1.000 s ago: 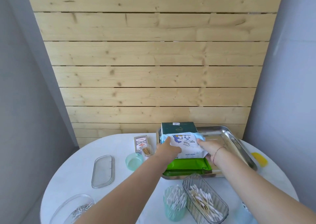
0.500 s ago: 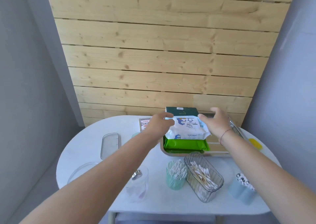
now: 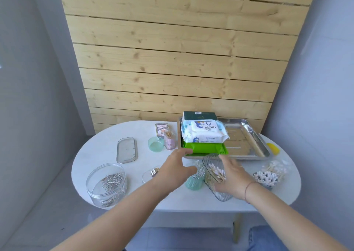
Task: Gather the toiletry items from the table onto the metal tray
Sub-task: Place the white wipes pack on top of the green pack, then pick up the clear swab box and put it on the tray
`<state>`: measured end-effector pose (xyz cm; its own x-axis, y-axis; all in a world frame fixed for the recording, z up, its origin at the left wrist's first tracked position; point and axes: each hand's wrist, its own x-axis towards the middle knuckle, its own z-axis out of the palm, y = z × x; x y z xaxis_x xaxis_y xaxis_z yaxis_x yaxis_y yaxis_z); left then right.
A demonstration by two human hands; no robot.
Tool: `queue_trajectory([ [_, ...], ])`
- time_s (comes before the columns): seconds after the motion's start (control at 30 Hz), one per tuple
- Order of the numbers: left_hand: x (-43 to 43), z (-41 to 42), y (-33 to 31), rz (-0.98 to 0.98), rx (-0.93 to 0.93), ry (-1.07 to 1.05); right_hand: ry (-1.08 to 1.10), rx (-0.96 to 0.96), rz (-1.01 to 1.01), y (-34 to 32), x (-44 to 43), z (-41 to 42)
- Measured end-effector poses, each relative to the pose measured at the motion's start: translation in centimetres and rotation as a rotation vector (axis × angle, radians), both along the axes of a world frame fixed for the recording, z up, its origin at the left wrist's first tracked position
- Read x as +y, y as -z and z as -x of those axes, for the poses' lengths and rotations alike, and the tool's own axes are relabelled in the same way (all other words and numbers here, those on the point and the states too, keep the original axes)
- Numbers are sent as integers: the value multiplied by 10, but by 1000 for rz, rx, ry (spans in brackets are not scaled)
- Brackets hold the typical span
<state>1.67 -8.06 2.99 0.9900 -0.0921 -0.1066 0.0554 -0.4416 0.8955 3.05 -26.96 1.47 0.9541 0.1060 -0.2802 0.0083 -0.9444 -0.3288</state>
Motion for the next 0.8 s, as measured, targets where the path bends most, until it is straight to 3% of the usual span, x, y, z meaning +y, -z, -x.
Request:
queue_trajectory([
  [0.27,-10,15,0,8,-17,73,124,-190,-42,-5,1,15],
  [0.47,-5,2,-13,4,-56,159,2,-373,-88,-55,-3,8],
  [0.67,32,-23,-43,266,-103,216,-242,-233,-307,-112,29,-10],
  [0.8,93,-34,-53,229,-159,130,-386,-196,-347,-128,81,-29],
])
